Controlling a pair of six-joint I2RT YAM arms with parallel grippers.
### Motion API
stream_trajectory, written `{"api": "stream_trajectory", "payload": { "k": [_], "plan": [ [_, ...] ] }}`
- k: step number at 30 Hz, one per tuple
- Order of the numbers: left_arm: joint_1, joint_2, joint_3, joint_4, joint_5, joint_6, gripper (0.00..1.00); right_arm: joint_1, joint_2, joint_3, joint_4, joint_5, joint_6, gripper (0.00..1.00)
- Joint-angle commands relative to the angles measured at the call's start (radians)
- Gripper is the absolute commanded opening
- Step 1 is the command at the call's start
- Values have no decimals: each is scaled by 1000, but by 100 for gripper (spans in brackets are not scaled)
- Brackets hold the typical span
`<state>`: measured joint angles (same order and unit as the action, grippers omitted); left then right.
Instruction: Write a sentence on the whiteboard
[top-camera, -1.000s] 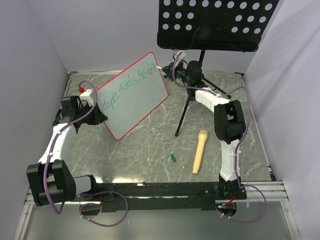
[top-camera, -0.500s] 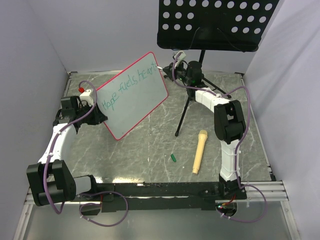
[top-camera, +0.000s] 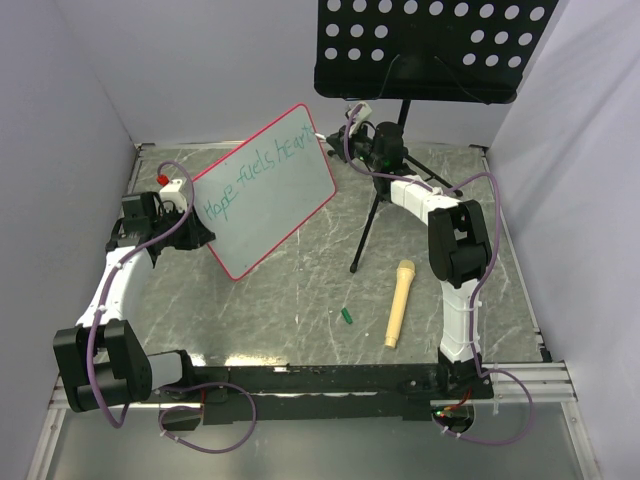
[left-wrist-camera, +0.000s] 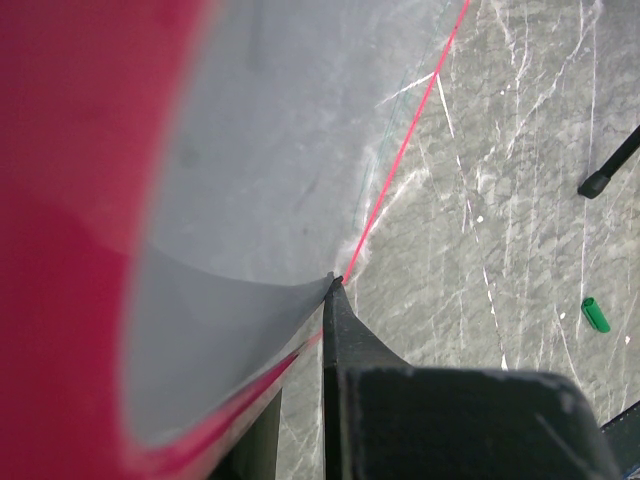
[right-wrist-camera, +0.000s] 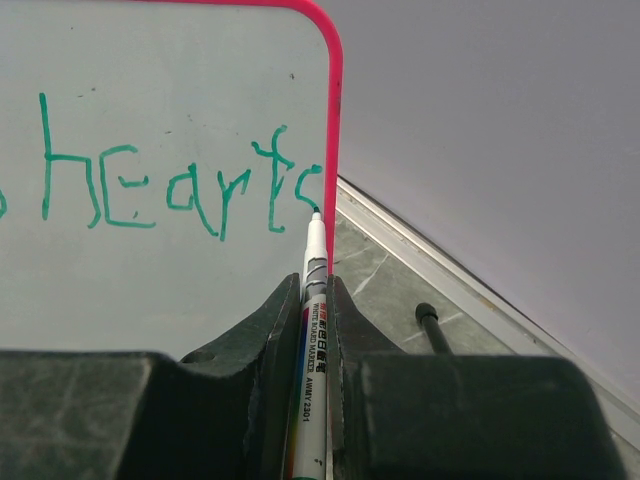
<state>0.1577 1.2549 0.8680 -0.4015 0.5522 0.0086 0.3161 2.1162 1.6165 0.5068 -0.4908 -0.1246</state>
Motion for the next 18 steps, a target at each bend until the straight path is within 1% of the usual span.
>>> {"api": "stream_trajectory", "payload": {
  "k": [1, 18],
  "plan": [
    [-7, 84, -89, -177, -437, 268, 1, 0, -19, -9, 6, -6, -9, 0],
    [-6, 83, -90, -175, -436, 261, 1, 5, -50, -56, 35, -38, 0, 0]
  ]
}}
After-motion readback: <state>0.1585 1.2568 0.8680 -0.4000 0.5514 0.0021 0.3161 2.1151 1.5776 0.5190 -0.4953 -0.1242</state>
